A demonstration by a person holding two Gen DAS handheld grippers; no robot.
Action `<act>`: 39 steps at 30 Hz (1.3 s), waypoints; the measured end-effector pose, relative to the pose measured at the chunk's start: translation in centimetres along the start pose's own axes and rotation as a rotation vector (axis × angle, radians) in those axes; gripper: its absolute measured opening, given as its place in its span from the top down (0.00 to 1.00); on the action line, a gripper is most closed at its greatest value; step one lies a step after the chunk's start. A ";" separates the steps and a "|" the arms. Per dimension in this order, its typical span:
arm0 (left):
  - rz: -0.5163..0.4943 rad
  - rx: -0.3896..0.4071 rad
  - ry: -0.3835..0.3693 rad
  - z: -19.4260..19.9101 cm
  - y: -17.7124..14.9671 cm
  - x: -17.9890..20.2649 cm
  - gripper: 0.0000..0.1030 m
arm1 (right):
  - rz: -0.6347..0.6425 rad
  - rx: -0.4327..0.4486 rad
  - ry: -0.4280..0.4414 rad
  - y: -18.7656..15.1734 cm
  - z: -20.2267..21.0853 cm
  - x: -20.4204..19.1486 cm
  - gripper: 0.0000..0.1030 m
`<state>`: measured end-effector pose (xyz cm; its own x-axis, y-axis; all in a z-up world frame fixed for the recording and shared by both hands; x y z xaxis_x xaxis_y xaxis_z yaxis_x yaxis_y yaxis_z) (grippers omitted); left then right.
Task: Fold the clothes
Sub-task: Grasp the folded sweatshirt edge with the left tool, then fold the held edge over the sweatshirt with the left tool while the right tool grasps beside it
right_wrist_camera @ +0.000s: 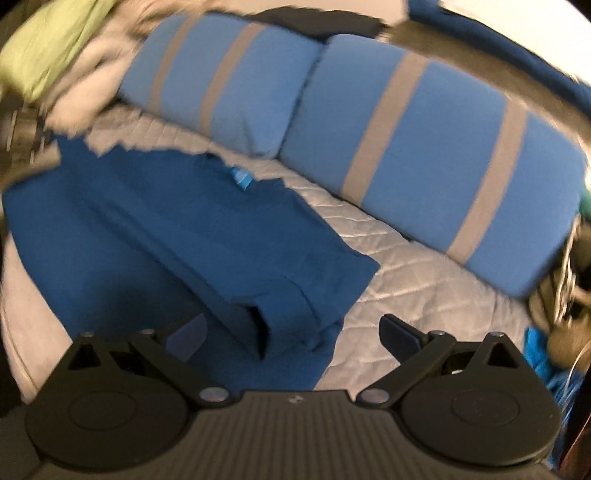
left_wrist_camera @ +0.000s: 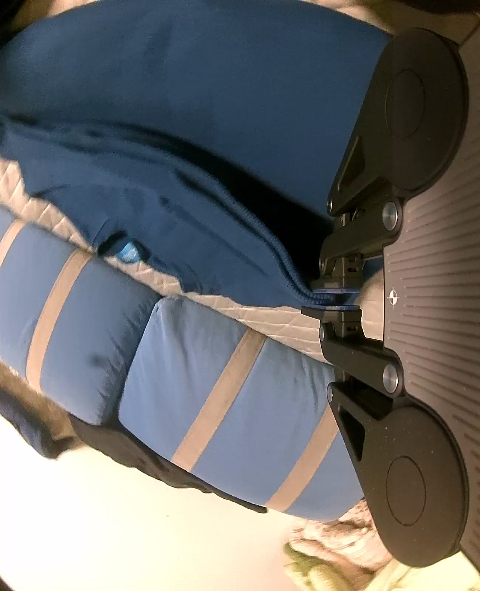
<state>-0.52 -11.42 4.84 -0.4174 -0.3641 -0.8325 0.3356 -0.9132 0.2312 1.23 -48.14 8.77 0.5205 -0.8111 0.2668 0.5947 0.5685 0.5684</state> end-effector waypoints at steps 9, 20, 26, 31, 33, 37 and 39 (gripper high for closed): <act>0.154 -0.005 -0.043 0.4 0.6 -2.1 0.95 | 0.233 -0.092 -0.137 0.0 -4.7 -2.2 0.07; 0.258 -0.020 -0.068 -0.4 1.6 -4.0 0.94 | 0.471 -0.063 -0.258 -0.1 -6.9 -4.1 0.37; 0.277 -0.025 -0.077 -0.7 1.6 -4.3 0.94 | 0.689 -0.085 -0.324 -1.0 -6.8 -4.5 0.35; 0.281 -0.029 -0.079 -0.8 1.6 -4.2 0.94 | 0.829 -0.092 -0.348 -1.3 -7.6 -4.6 0.35; 0.282 -0.032 -0.081 -0.8 1.5 -4.3 0.94 | 0.889 -0.076 -0.355 -1.3 -8.0 -4.9 0.35; 0.280 -0.034 -0.086 -0.8 1.3 -4.3 0.94 | 0.944 -0.041 -0.336 -0.9 -7.9 -5.4 0.43; 0.274 -0.036 -0.085 -0.8 1.3 -4.3 0.94 | 0.925 -0.031 -0.292 -0.4 -7.4 -5.3 0.63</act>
<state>2.40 -10.85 8.32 -0.3757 -0.6116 -0.6962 0.4746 -0.7723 0.4223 2.76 -43.04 1.37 0.6207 -0.0411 0.7830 0.0445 0.9989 0.0172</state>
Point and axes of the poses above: each gripper's, at about its wrist camera, not at the fingertips, and z roughly against the way its jaws point, x to its right, y to its top, the point moved 5 cm from there along -z, roughly the way its jaws point, and after that the axes turned 12 degrees about -x, right-handed, at the moved point
